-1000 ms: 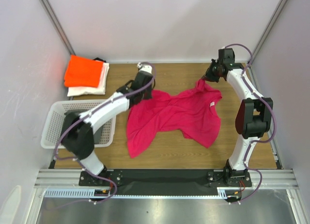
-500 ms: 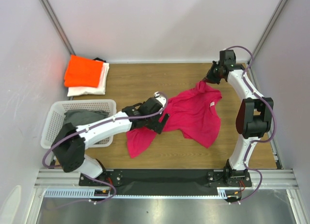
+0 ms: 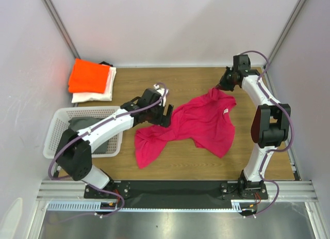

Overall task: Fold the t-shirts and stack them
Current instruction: Flatten the tshirt out

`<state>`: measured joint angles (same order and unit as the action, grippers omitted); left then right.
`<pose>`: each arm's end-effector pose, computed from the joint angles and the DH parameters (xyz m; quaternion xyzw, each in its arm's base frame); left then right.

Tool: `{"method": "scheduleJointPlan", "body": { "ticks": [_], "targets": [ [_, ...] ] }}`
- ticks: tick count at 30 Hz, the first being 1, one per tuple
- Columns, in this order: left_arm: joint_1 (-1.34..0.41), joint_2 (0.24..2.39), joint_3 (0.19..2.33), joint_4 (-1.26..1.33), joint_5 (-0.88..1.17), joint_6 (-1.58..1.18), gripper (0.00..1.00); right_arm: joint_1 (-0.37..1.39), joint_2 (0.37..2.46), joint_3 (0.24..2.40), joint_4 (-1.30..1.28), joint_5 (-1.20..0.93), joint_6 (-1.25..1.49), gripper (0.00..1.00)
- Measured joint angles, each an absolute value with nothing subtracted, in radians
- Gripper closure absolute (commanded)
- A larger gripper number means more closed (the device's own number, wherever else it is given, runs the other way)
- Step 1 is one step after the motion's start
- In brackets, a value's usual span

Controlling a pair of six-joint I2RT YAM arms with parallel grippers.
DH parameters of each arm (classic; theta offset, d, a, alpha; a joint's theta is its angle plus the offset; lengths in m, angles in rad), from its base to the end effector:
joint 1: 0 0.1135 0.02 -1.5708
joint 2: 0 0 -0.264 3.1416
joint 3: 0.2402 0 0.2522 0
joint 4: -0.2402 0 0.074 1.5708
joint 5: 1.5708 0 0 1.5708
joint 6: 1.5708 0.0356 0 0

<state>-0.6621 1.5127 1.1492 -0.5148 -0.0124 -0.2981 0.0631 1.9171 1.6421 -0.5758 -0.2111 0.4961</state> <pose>0.2565 -0.1994 0.2617 0.1682 0.9255 -0.1516 0.3037 0.4321 0.0348 0.2712 0.1637 0.9169 0.1914 0.3095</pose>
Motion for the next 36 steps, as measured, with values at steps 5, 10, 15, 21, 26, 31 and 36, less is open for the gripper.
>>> {"method": "scheduleJointPlan", "body": {
  "ticks": [5, 10, 15, 21, 26, 31, 36],
  "targets": [
    [-0.677, 1.548, 1.140, -0.462, 0.142, -0.164, 0.21, 0.063, 1.917, 1.628, -0.577, -0.210, 0.496, 1.00],
    [-0.684, 1.636, 1.150, -0.457, 0.211, -0.061, 0.27, 0.063, 1.917, 1.613, -0.577, -0.208, 0.495, 1.00],
    [-0.716, 1.753, 1.196, -0.485, 0.210, -0.022, 0.28, 0.062, 1.917, 1.601, -0.578, -0.208, 0.494, 1.00],
    [-0.805, 1.785, 1.202, -0.493, 0.194, 0.011, 0.30, 0.060, 1.917, 1.600, -0.578, -0.209, 0.492, 1.00],
    [-0.808, 1.808, 1.211, -0.496, 0.170, 0.034, 0.32, 0.059, 1.917, 1.600, -0.577, -0.217, 0.492, 1.00],
    [-0.804, 1.811, 1.227, -0.505, 0.156, 0.054, 0.30, 0.059, 1.917, 1.597, -0.571, -0.222, 0.492, 1.00],
    [-0.794, 1.811, 1.237, -0.504, 0.126, 0.065, 0.30, 0.059, 1.917, 1.597, -0.566, -0.230, 0.493, 1.00]
  ]
}}
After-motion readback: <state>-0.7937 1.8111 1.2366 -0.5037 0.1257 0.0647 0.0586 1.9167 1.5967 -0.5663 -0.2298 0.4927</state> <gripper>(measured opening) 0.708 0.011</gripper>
